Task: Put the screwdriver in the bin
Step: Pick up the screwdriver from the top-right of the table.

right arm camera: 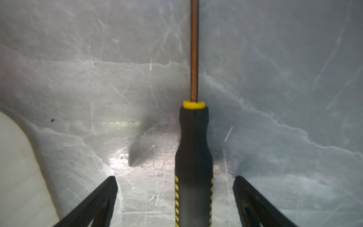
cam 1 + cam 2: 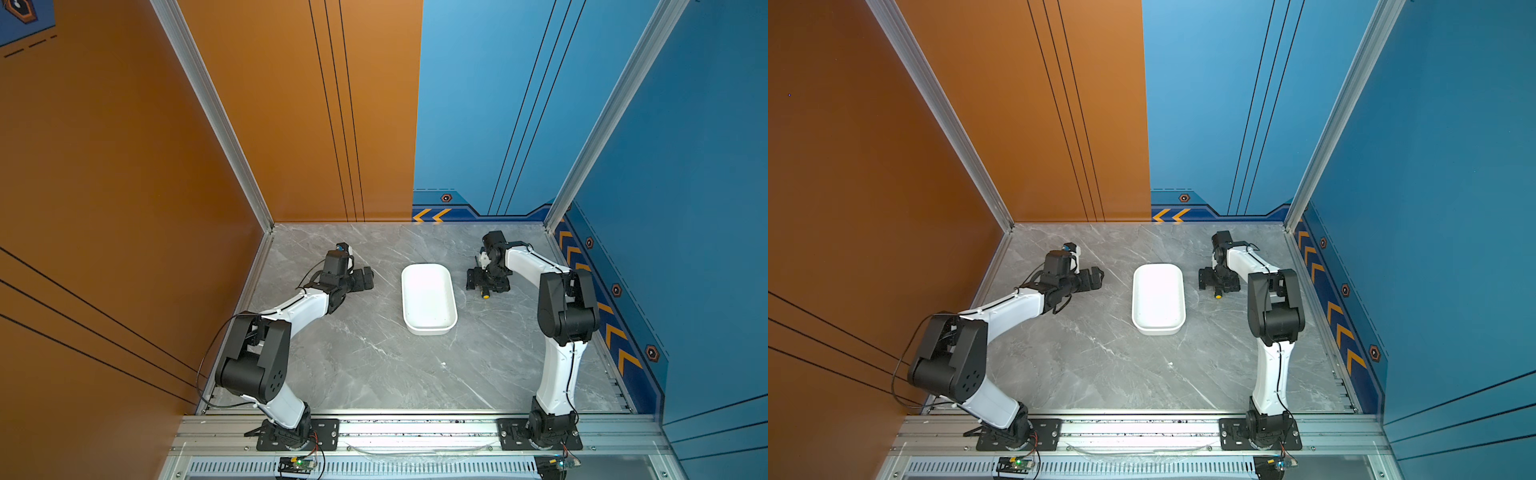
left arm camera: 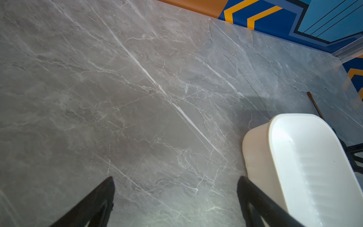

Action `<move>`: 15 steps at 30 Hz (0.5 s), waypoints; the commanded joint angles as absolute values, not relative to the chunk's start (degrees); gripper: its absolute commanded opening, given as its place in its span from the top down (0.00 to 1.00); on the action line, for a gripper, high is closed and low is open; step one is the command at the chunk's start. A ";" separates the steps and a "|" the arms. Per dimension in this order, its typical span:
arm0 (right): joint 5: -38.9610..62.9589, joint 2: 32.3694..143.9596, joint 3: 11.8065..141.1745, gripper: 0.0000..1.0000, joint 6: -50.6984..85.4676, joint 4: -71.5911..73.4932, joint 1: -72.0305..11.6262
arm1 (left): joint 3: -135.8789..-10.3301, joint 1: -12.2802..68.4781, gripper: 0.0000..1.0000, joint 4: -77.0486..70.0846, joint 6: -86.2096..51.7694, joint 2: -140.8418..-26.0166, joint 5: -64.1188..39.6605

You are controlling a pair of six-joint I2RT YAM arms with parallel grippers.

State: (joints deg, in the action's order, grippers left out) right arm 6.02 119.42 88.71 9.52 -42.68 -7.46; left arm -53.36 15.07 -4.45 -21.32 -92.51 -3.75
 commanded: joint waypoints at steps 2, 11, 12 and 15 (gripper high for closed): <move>5.93 121.43 90.57 0.12 10.68 -44.20 -7.50 | -52.50 15.36 0.02 -3.16 -21.53 -92.69 -4.68; 5.91 122.93 90.37 0.31 10.78 -44.12 -7.64 | -52.40 15.34 0.02 -1.76 -20.48 -91.54 -3.68; 5.89 122.91 90.24 0.32 10.74 -44.08 -7.60 | -52.39 15.30 0.02 -1.76 -20.35 -91.52 -3.69; 5.60 122.53 89.83 0.39 10.73 -44.12 -7.59 | -52.32 15.37 0.02 -1.19 -20.11 -91.74 -3.45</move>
State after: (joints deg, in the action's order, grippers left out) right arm 5.80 120.99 89.86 10.55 -42.63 -7.46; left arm -53.25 15.07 -2.94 -20.97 -92.49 -3.73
